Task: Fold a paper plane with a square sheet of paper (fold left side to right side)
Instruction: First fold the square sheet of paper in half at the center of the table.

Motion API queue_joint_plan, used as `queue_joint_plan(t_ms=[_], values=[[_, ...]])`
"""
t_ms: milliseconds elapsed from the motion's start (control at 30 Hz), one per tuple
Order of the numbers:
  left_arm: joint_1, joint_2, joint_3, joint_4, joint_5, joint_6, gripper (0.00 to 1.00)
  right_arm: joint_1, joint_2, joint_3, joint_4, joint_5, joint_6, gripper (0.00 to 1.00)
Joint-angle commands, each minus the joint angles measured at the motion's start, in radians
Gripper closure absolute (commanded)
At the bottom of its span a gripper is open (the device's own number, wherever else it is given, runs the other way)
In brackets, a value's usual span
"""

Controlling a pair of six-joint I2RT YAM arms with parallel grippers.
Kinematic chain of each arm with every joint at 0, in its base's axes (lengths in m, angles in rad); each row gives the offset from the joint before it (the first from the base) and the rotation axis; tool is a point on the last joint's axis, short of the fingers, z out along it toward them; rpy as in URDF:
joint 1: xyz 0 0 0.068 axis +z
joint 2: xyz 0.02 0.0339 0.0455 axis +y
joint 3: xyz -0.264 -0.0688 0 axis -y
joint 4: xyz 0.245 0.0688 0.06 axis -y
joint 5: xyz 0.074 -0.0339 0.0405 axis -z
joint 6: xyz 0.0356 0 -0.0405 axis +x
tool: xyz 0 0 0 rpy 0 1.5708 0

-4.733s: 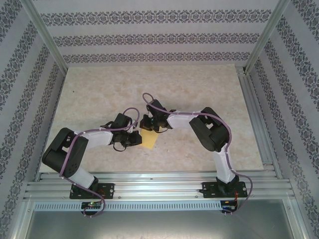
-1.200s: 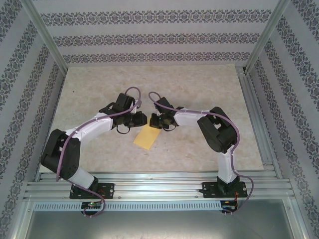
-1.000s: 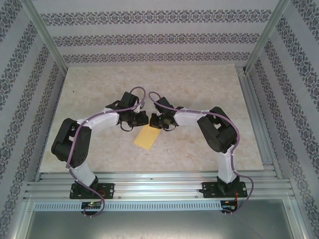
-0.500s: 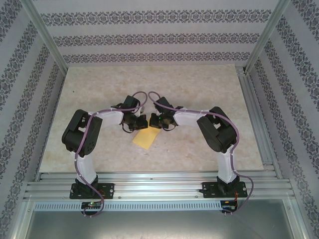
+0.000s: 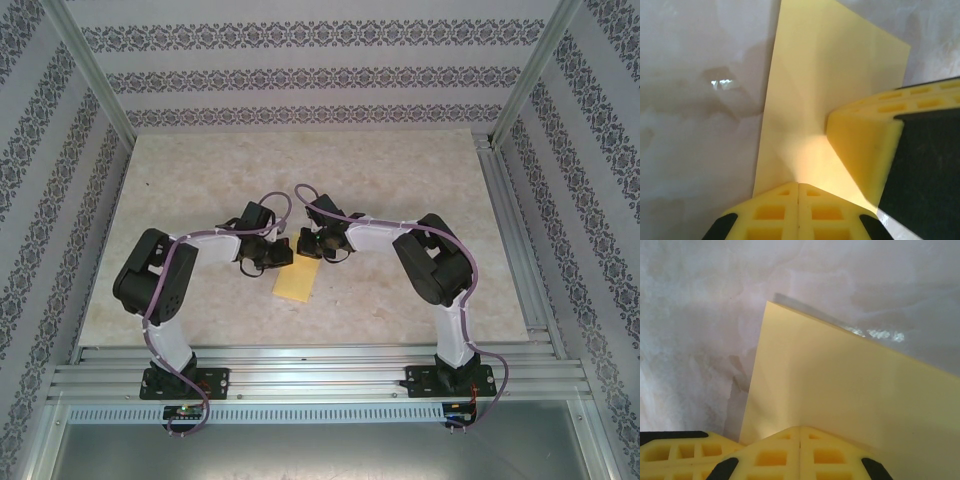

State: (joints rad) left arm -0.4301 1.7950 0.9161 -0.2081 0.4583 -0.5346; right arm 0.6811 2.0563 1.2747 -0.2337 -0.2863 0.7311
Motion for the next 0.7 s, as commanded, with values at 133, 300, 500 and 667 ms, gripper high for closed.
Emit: queue_joint_plan(t_ms=[133, 300, 500, 667], values=[[0.009, -0.045, -0.107, -0.074, 0.020, 0.041, 0.95, 0.008, 0.063, -0.008, -0.085, 0.035, -0.022, 1.00], [0.009, -0.092, -0.165, -0.068, 0.051, 0.047, 0.93, 0.007, 0.070, -0.002, -0.088, 0.033, -0.023, 1.00], [0.005, -0.133, -0.226, -0.042, 0.111, 0.058, 0.90, 0.007, 0.076, 0.005, -0.093, 0.032, -0.028, 1.00], [-0.010, -0.163, -0.264, -0.039, 0.136, 0.066, 0.89, 0.008, 0.082, 0.010, -0.096, 0.032, -0.029, 1.00]])
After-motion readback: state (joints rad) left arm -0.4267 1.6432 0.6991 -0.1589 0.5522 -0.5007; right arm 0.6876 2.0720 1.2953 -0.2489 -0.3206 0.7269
